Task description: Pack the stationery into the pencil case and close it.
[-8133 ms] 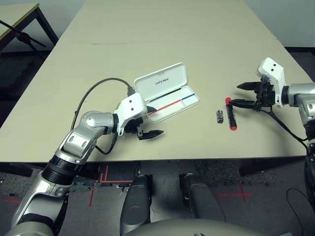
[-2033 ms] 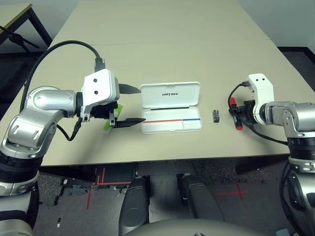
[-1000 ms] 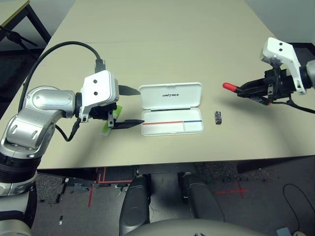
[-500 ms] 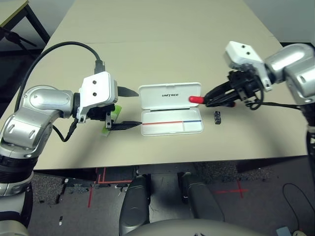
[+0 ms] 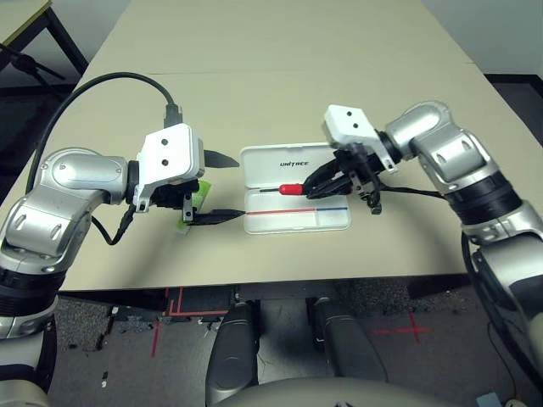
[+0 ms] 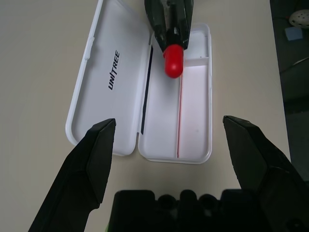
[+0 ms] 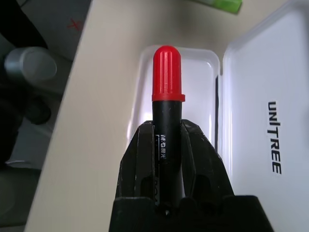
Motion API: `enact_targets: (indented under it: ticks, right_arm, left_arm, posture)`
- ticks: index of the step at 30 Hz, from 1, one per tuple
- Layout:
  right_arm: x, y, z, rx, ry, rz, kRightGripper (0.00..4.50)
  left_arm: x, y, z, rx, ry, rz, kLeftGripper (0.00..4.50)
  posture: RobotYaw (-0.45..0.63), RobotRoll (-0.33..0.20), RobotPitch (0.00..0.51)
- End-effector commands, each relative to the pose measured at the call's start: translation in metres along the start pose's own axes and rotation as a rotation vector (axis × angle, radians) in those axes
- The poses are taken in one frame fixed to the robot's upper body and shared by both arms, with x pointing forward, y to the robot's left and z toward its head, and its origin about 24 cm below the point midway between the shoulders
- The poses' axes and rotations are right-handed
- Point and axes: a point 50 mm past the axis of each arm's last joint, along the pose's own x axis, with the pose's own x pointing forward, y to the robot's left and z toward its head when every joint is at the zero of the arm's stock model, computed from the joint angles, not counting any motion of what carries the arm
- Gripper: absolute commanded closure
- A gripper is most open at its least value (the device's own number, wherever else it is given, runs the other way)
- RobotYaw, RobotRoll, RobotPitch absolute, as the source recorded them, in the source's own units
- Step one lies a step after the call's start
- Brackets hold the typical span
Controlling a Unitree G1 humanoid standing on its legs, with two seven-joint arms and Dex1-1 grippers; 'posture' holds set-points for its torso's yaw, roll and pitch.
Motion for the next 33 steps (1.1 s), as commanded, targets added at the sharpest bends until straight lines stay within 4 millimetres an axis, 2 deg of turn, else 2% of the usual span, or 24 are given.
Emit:
enact_targets:
  ticks: [1, 7, 9, 10, 15, 18, 22, 26, 30, 33]
  right_arm:
    - [0.014, 0.002, -0.008, -0.024, 0.031, -0.011, 3.99]
    - [0.027, 0.003, -0.012, -0.054, 0.034, -0.052, 3.99]
    - [0.029, 0.001, -0.014, -0.064, 0.065, -0.081, 3.27]
    - [0.03, 0.0, -0.013, -0.067, 0.059, -0.091, 3.06]
    - [0.027, -0.003, -0.007, -0.077, 0.016, -0.118, 1.14]
    - [0.018, -0.003, 0.0, -0.084, -0.004, -0.126, 0.01]
    - [-0.002, 0.004, 0.013, -0.047, -0.066, -0.111, 0.01]
    - [-0.018, 0.014, 0.017, 0.026, -0.107, -0.081, 0.01]
    - [-0.045, 0.031, 0.011, 0.14, -0.093, -0.042, 0.01]
    - [-0.069, 0.04, 0.0, 0.235, -0.05, -0.066, 0.01]
  left_arm:
    - [0.003, -0.004, -0.001, -0.004, 0.01, -0.013, 0.0]
    - [0.002, -0.005, -0.001, -0.002, 0.012, -0.011, 0.0]
    - [0.002, -0.005, -0.002, -0.003, 0.015, -0.009, 0.0]
    - [0.002, -0.005, -0.002, -0.004, 0.015, -0.009, 0.0]
    - [0.003, -0.006, -0.002, -0.008, 0.014, -0.013, 0.0]
    - [0.003, -0.007, -0.003, -0.011, 0.016, -0.014, 0.0]
    - [0.002, -0.007, -0.005, -0.015, 0.022, -0.012, 0.0]
    - [0.001, -0.008, -0.005, -0.017, 0.026, -0.01, 0.0]
    - [-0.002, -0.008, -0.006, -0.023, 0.033, 0.0, 0.0]
    - [-0.003, -0.01, -0.009, -0.031, 0.044, 0.001, 0.0]
  posture:
    - [0.05, 0.0, 0.149]
    - [0.06, 0.0, 0.146]
    - [0.06, 0.0, 0.146]
    - [0.06, 0.0, 0.146]
    - [0.06, 0.0, 0.148]
    - [0.06, 0.0, 0.149]
    - [0.06, 0.0, 0.149]
    - [0.07, 0.0, 0.147]
    - [0.08, 0.0, 0.15]
    - [0.08, 0.0, 0.153]
